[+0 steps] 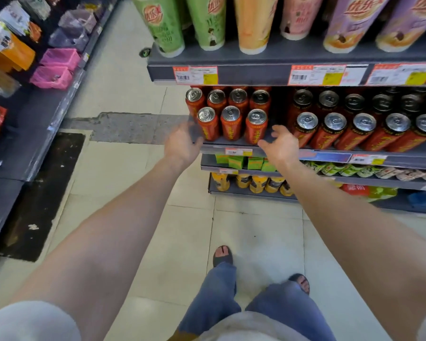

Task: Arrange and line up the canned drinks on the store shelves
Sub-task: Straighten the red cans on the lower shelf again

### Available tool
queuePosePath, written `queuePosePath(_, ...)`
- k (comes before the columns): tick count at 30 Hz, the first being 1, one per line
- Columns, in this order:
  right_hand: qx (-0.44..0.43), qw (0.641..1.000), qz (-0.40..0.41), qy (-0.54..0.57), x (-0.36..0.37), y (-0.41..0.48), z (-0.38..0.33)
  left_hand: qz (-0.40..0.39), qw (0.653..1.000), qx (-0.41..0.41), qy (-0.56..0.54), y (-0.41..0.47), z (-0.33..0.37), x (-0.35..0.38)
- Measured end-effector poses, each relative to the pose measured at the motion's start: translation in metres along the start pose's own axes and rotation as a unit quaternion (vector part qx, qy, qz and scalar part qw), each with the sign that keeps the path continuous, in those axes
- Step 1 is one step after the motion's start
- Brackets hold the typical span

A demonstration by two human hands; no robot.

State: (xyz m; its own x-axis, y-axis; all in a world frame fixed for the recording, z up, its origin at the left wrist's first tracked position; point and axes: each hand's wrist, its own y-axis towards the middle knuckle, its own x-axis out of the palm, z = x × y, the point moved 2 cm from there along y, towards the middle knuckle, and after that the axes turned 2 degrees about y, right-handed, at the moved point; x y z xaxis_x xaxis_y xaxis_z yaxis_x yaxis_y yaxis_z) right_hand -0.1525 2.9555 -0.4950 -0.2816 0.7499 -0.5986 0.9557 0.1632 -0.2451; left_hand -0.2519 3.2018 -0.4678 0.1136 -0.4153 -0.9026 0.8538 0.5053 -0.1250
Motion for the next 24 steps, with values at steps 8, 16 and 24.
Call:
queuePosePath(8,0.072,0.996,0.024,0.05,0.029,0.017,0.005,-0.061,0.987,0.013,-0.147,0.064,-0.033,0.034)
queuePosePath(16,0.063,0.994,0.01,0.091,0.042,0.05,0.007,-0.049,0.984,0.028,-0.171,0.075,-0.011,0.039)
queuePosePath(24,0.035,0.994,-0.011,0.103,0.044,0.06,0.017,-0.057,0.986,0.068,-0.143,0.079,-0.02,0.039)
